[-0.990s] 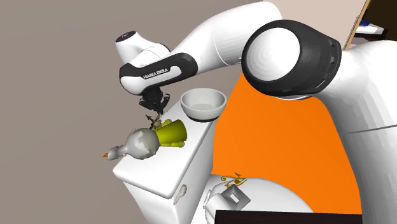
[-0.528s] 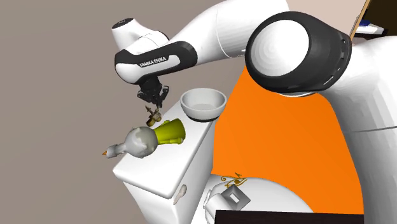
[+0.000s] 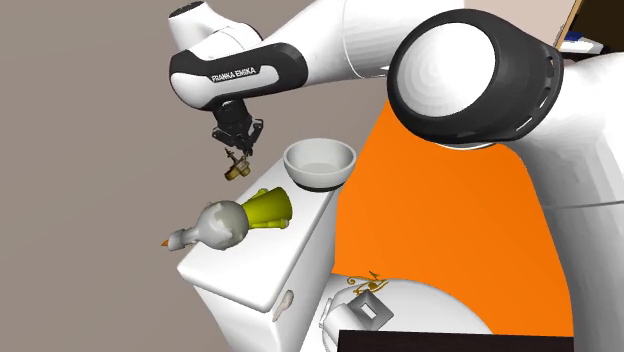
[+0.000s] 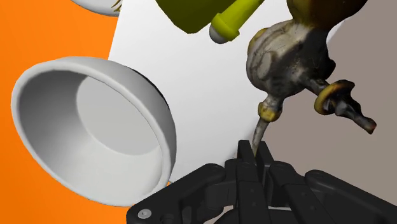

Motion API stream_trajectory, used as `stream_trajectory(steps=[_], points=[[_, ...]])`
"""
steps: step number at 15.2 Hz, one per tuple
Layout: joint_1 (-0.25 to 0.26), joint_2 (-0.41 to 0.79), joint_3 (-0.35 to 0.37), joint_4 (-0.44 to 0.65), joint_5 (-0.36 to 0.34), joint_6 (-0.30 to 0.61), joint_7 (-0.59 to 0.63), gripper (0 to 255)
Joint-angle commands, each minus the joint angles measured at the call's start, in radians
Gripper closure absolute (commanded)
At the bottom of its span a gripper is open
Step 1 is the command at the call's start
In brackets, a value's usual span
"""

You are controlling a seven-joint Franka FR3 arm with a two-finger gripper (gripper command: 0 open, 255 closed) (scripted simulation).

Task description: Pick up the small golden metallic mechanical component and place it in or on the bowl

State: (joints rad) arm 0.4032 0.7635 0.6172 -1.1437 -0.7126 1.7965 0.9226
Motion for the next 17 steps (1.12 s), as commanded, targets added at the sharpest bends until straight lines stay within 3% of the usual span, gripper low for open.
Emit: stream_trajectory(steps=[1, 6, 17], points=[[0.001, -0.007, 0.003, 0.014, 0.005, -0.019, -0.009, 255], [0.015, -0.012, 0.006, 0.067, 0.012, -0.068, -0.031, 255], [-0.221, -0.085, 0.001, -0.057, 0.050, 0.039, -0.207, 255]])
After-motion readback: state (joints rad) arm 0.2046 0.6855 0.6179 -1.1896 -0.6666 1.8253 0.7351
